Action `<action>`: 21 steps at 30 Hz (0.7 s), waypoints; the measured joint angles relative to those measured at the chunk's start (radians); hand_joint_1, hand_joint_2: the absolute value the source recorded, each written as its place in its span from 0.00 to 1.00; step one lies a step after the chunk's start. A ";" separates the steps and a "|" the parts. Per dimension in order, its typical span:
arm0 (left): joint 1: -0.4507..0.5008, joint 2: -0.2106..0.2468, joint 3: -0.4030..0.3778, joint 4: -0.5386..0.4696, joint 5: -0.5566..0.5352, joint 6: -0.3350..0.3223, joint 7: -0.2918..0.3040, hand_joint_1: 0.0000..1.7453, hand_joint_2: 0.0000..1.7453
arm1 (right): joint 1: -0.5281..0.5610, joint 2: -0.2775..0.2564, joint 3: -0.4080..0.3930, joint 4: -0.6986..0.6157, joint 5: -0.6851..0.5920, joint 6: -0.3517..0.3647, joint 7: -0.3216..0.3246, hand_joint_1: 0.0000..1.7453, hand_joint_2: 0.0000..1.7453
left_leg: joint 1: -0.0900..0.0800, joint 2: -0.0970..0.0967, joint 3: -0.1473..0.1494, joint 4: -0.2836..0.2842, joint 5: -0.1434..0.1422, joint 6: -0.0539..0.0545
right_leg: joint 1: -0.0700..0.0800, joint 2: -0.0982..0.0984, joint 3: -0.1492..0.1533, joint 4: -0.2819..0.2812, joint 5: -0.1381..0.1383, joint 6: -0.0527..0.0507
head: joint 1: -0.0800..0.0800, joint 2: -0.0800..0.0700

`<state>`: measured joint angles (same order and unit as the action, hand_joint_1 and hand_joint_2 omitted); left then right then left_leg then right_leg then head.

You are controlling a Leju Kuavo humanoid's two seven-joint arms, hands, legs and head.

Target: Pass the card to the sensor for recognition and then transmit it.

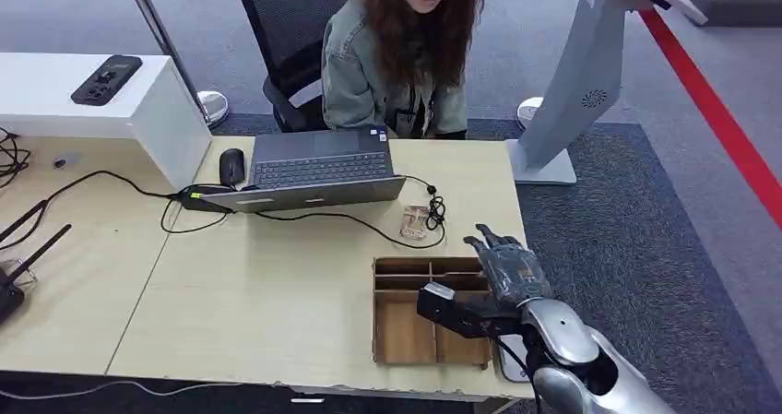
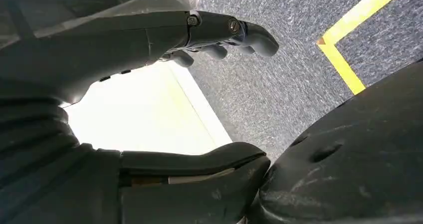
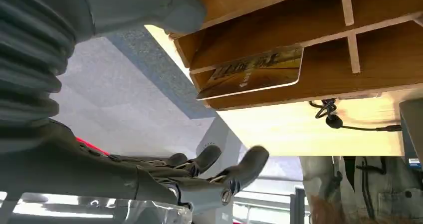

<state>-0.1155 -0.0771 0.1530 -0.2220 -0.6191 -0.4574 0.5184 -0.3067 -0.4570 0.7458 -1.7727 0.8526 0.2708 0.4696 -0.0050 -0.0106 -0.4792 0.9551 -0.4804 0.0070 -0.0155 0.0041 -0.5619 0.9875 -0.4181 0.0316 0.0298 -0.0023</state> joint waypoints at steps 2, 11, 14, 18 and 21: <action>0.000 0.000 0.000 0.000 0.000 0.000 0.000 0.00 0.00 | 0.000 0.000 0.000 0.000 0.000 0.000 0.000 0.24 1.00 | 0.000 0.000 0.000 0.000 0.000 0.000 | 0.000 0.000 0.000 0.000 0.000 0.000 | 0.000 0.000; 0.000 0.001 0.000 0.000 0.000 0.000 0.001 0.00 0.00 | 0.000 0.001 0.000 0.005 0.000 0.000 0.000 0.23 1.00 | 0.000 0.000 0.000 0.000 0.000 0.000 | 0.000 0.000 0.000 0.000 0.000 0.000 | 0.000 0.000; 0.000 0.001 0.000 0.000 0.000 0.000 0.001 0.00 0.00 | 0.000 0.002 0.000 0.007 -0.001 0.000 0.000 0.23 1.00 | 0.000 0.000 0.000 0.000 0.000 0.000 | 0.000 0.000 0.000 0.000 0.000 0.000 | 0.000 0.000; 0.000 0.001 0.000 0.000 0.000 0.000 0.001 0.00 0.00 | 0.000 0.002 0.000 0.009 -0.002 0.000 0.000 0.23 1.00 | 0.000 0.000 0.000 0.000 0.000 0.000 | 0.000 0.000 0.000 0.000 0.000 0.000 | 0.000 0.000; 0.000 0.001 0.000 0.000 0.000 0.000 0.001 0.00 0.00 | 0.000 0.002 0.000 0.010 -0.002 0.000 0.000 0.23 1.00 | 0.000 0.000 0.000 0.000 0.000 0.000 | 0.000 0.000 0.000 0.000 0.000 0.000 | 0.000 0.000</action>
<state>-0.1156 -0.0763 0.1530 -0.2220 -0.6188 -0.4578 0.5196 -0.3069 -0.4551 0.7458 -1.7632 0.8503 0.2709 0.4700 -0.0049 -0.0107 -0.4793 0.9551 -0.4804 0.0070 -0.0155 0.0041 -0.5618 0.9876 -0.4181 0.0316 0.0298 -0.0023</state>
